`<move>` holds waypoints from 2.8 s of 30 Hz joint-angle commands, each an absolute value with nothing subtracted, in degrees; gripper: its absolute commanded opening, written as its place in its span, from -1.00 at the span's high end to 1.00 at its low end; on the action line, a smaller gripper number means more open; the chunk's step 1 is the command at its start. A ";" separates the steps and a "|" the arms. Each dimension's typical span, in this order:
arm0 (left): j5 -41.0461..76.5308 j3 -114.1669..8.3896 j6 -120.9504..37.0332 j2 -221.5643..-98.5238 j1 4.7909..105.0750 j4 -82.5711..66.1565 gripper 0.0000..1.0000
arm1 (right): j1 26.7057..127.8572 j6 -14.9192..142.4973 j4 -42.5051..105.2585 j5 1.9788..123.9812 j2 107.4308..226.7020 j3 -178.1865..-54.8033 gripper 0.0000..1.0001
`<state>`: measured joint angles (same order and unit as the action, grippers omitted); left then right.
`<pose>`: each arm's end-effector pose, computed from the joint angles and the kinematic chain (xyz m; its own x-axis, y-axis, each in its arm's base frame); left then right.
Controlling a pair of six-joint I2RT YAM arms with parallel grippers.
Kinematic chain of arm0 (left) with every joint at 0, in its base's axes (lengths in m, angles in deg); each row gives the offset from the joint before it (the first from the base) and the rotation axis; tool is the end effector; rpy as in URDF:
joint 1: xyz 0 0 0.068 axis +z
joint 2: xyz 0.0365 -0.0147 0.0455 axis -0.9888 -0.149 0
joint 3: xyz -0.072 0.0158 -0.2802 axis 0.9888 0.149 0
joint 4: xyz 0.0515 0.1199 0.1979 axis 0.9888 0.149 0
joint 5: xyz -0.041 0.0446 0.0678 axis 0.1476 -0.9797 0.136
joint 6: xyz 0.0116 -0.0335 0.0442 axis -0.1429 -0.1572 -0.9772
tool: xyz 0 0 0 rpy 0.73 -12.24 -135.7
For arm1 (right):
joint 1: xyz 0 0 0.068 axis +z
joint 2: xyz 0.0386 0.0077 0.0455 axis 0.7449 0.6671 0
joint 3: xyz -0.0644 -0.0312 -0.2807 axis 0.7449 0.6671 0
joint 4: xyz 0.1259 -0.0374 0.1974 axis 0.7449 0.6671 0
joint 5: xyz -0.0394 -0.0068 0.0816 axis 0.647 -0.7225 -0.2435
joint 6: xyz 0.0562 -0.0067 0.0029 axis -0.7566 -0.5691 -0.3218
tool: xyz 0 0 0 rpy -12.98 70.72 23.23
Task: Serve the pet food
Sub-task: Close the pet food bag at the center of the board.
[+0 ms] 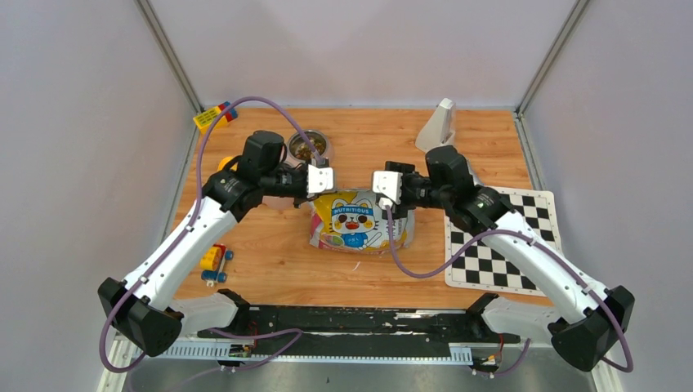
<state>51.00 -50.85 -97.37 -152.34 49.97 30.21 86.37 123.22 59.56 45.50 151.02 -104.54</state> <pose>0.1699 -0.1348 0.3854 0.2526 0.4533 -0.8548 0.9499 0.0520 0.3083 0.1596 0.1472 0.3682 0.4348 -0.5734 -0.6944 -0.8286 0.0472 -0.5578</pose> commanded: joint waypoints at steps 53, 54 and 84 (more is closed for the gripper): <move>50.07 -54.78 -93.81 -152.46 50.14 30.04 1.00 | 71.15 118.79 74.66 31.55 154.10 -115.01 0.29; 50.06 -54.76 -93.80 -152.47 50.14 30.00 1.00 | 71.10 118.84 75.07 31.36 154.53 -115.15 0.54; 49.65 -54.98 -93.62 -152.23 50.58 30.36 1.00 | 67.92 132.82 67.87 34.43 142.87 -103.65 0.78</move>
